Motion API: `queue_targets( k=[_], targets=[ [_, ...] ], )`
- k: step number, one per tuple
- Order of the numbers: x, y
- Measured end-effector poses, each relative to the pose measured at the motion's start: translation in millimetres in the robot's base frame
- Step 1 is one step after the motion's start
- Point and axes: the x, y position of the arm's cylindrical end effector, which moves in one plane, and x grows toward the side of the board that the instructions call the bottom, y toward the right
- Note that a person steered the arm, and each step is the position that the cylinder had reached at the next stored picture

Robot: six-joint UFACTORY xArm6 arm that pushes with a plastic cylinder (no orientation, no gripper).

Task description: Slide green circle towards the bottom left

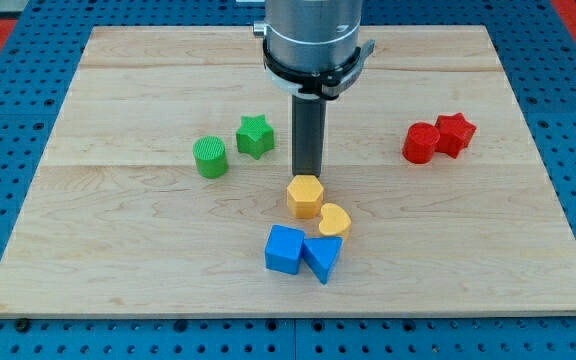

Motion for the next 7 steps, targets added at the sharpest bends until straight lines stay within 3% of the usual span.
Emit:
queue_targets(
  k=[5,7],
  targets=[
    [34,0],
    [-50,-17]
  ],
)
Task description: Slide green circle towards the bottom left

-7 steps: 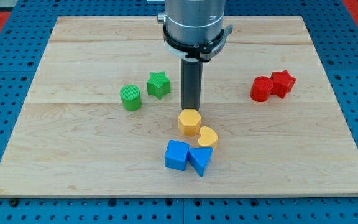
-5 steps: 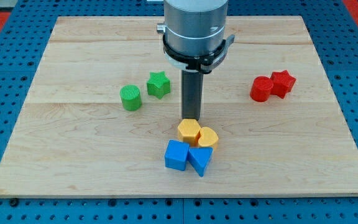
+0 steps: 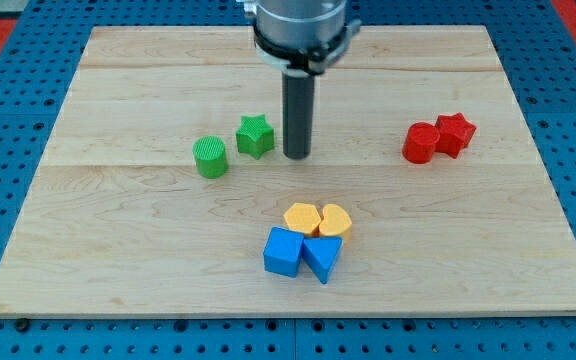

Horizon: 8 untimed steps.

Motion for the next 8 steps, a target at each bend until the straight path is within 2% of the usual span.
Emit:
queue_targets(
  k=[1,4,6,7,8],
  targets=[
    [-8,-24],
    [22,-126],
    [61,-97],
    [70,-125],
    [49,-157]
  ],
)
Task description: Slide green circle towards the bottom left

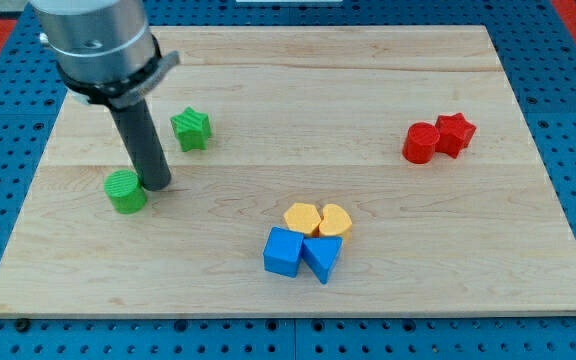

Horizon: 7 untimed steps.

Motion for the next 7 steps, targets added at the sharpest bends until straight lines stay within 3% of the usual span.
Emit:
queue_targets(
  k=[1,5,7],
  targets=[
    [-9,-17],
    [43,-38],
    [62,-11]
  ],
)
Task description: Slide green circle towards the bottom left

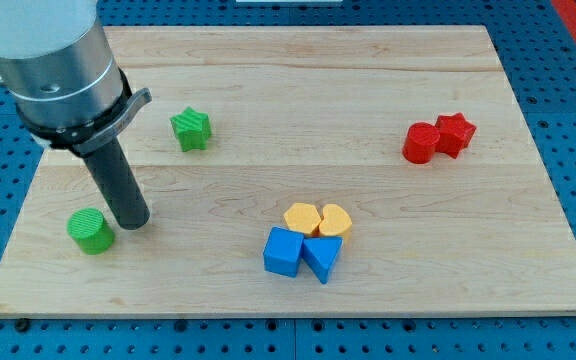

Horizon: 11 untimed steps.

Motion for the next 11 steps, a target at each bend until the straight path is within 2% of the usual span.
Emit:
queue_targets(
  k=[1,5,8,9,11],
  targets=[
    [2,-28],
    [-11,-56],
    [8,-61],
    [10,-39],
    [25,-32]
  ],
)
